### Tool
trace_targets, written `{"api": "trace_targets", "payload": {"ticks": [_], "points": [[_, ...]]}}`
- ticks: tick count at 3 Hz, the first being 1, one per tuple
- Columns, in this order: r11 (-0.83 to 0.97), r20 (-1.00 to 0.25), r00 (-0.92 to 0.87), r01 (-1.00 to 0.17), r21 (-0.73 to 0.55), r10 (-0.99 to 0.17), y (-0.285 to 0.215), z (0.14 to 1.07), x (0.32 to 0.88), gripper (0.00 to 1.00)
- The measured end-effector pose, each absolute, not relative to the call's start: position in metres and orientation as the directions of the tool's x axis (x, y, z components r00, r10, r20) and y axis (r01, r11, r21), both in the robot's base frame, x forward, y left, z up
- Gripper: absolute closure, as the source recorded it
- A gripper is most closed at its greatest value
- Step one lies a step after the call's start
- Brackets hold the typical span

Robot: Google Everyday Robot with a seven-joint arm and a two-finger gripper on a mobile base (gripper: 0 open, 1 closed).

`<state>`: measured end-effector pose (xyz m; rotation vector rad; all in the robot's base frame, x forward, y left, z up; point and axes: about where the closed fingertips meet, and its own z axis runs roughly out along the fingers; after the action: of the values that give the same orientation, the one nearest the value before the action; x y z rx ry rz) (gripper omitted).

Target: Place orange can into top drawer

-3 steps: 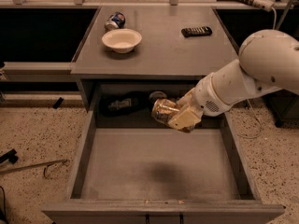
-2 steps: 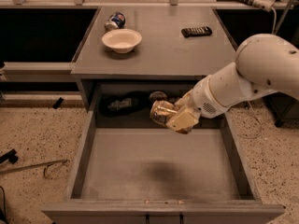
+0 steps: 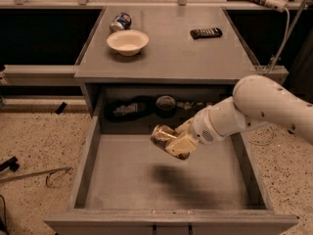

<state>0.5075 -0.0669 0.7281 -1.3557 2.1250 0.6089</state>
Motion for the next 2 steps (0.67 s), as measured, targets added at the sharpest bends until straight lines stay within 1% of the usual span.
{"api": "trace_targets", "payload": {"ticks": [1, 2], "points": [[0.404, -0.672, -0.391, -0.903, 0.147, -0.629, -0.062, 0.693, 0.502, 1.00], [0.448, -0.674, -0.434, -0.878, 0.167, -0.598, -0.061, 0.665, 0.497, 1.00]]}}
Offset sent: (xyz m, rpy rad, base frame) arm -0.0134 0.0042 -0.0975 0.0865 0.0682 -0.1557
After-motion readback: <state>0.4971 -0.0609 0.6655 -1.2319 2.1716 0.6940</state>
